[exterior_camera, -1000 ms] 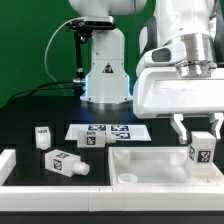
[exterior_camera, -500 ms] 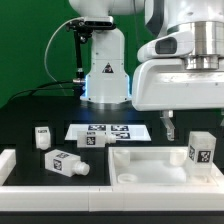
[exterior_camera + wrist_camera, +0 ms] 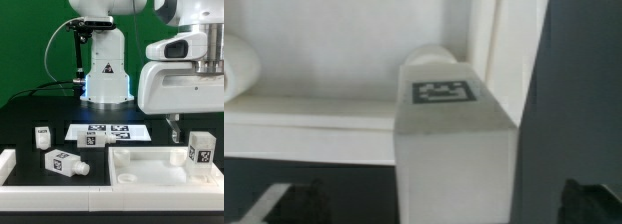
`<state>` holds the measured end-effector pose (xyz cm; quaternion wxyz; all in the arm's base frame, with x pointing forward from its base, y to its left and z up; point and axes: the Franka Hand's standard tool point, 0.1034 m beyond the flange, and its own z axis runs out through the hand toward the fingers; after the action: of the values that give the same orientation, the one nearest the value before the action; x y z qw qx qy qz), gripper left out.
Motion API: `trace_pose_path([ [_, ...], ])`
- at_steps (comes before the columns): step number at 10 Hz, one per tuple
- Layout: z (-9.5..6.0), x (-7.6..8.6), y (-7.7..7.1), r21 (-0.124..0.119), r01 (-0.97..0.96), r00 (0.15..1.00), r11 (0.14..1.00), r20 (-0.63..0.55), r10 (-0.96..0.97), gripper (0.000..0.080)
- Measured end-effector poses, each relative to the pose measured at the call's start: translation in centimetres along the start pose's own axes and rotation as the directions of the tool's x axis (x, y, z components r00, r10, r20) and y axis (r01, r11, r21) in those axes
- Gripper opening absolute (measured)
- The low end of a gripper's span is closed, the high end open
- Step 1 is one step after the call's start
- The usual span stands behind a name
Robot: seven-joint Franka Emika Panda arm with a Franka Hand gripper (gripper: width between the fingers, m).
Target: Assemble one leg
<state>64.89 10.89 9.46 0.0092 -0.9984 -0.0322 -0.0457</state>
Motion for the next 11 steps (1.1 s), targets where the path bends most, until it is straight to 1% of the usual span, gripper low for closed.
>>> trace_pose_path([
  [1, 0.49, -0.11, 0.54, 0.004, -0.016, 1.000, 1.000, 0.009, 0.016, 0.0648],
  [2, 0.82, -0.18, 0.73, 0.003, -0.020, 1.000, 1.000, 0.014, 0.019, 0.0648],
  [3, 0.78, -0.16, 0.70, 0.002, -0.023, 1.000, 1.000, 0.012, 0.023, 0.0648],
  [4, 0.80, -0.17, 0.71, 0.002, -0.048, 0.999, 0.999, 0.013, 0.048, 0.0512],
  [5, 0.81, -0.18, 0.71, 0.001, -0.059, 0.998, 0.998, 0.013, 0.059, 0.0512],
  [6, 0.82, -0.19, 0.67, 0.002, -0.120, 0.993, 0.993, 0.013, 0.120, 0.0376],
  [7, 0.83, -0.20, 0.63, 0.001, -0.191, 0.982, 0.982, 0.013, 0.191, 0.0286],
  [10, 0.91, -0.26, 0.53, -0.002, -0.360, 0.933, 0.933, 0.015, 0.360, 0.0286],
  [11, 1.00, -0.37, 0.32, -0.007, -0.512, 0.859, 0.859, 0.022, 0.512, 0.0286],
])
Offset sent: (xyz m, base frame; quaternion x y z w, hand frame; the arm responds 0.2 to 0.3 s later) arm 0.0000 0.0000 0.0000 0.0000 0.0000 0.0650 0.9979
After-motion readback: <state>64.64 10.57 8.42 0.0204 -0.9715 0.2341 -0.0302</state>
